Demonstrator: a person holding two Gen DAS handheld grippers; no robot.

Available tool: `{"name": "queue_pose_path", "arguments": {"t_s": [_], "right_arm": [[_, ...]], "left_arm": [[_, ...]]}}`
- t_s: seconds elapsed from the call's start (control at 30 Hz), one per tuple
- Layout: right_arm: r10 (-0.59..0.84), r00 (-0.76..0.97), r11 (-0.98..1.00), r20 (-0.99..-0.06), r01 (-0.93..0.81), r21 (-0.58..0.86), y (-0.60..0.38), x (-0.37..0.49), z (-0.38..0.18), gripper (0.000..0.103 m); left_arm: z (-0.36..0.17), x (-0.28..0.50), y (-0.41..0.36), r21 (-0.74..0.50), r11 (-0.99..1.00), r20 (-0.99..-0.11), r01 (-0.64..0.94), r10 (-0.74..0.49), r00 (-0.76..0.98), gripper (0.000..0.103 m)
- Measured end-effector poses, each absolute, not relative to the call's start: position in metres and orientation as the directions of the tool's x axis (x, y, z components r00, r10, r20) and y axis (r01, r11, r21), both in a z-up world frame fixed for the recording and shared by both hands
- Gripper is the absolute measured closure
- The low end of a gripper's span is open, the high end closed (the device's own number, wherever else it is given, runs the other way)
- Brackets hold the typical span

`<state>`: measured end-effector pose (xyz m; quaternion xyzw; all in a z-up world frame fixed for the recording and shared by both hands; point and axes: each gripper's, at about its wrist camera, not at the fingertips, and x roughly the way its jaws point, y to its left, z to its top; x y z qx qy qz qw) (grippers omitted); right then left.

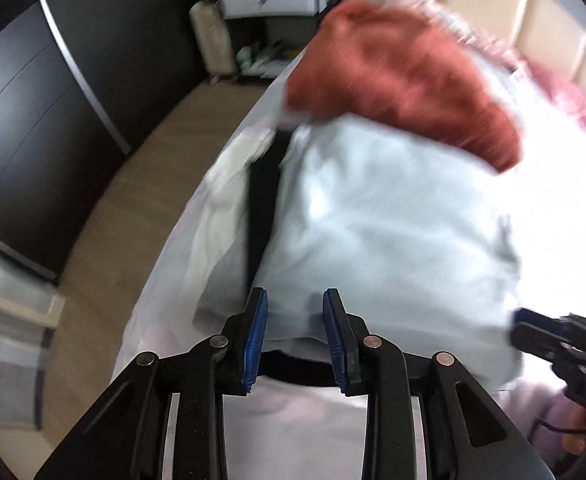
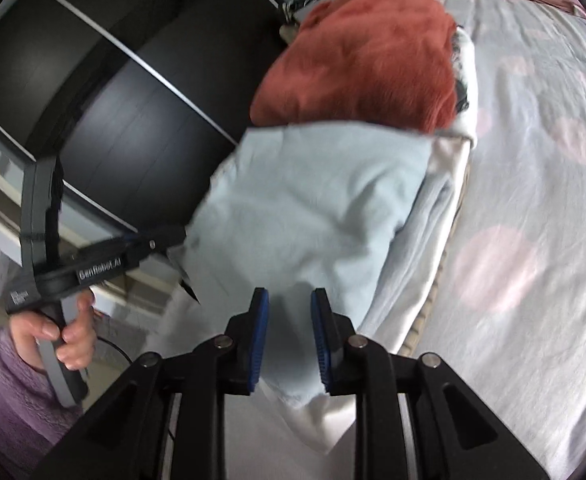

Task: Fold clothes
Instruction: 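Open both grippers on the stack and withdraw them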

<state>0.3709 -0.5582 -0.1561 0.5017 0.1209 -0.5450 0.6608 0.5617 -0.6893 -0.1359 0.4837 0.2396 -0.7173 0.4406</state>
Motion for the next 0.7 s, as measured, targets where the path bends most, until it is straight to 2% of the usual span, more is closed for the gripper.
{"name": "queue_pose_path", "arguments": {"t_s": [0.13,0.27,0.47,0.7], "right_arm": [[-0.572,0.323,-0.080,-0.754,0.893,0.444,-0.566,0.383,-0.166,0.084],[-0.570,0.300,-0.076,-0.765,0.908,0.413,-0.571,0.388,-0.170,0.084],[-0.595,0.309,-0.085,-0.742,0.894,0.441,-0.547,0.376,-0.157,0.084],[-0.709,0.256,-0.112,-0.657,0.879,0.463,-0.517,0.351,-0.119,0.080]], "left_arm": [[-0.156,0.574,-0.699,0.021,-0.451,-0.917,0.892,-0.364,-0.162,0.071],[-0.156,0.573,-0.696,0.040,-0.437,-0.915,0.899,-0.377,-0.143,0.069],[-0.132,0.569,-0.673,0.089,-0.375,-0.893,0.923,-0.439,-0.093,0.068],[-0.087,0.556,-0.607,0.146,-0.344,-0.845,0.928,-0.532,-0.064,0.068]]}}
